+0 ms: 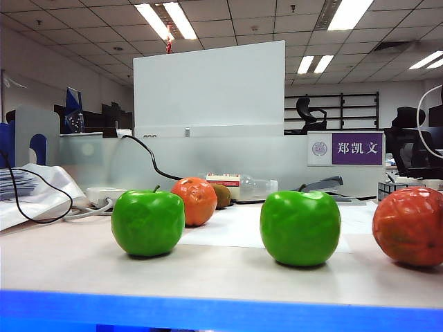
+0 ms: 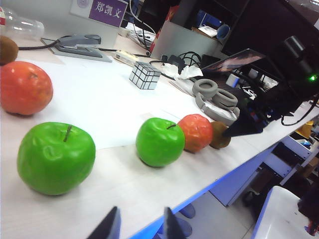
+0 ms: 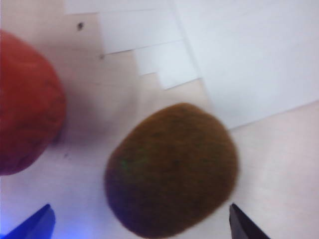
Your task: Put the same fruits together.
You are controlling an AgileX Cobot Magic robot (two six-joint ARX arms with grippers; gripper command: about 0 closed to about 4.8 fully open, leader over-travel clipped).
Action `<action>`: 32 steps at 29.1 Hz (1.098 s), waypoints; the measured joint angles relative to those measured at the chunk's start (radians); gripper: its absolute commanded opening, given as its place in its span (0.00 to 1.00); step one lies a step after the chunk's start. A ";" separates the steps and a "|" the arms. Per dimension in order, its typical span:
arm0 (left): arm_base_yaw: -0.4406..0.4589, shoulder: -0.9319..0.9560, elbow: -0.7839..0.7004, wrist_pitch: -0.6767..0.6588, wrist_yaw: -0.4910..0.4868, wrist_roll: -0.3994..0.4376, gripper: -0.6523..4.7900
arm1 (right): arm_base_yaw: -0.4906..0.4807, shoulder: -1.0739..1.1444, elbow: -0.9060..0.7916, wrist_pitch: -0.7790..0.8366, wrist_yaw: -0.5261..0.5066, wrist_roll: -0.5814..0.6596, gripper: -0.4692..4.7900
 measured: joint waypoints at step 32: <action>0.000 0.000 0.000 0.000 0.000 0.000 0.34 | 0.063 0.244 0.000 0.140 0.087 0.061 1.00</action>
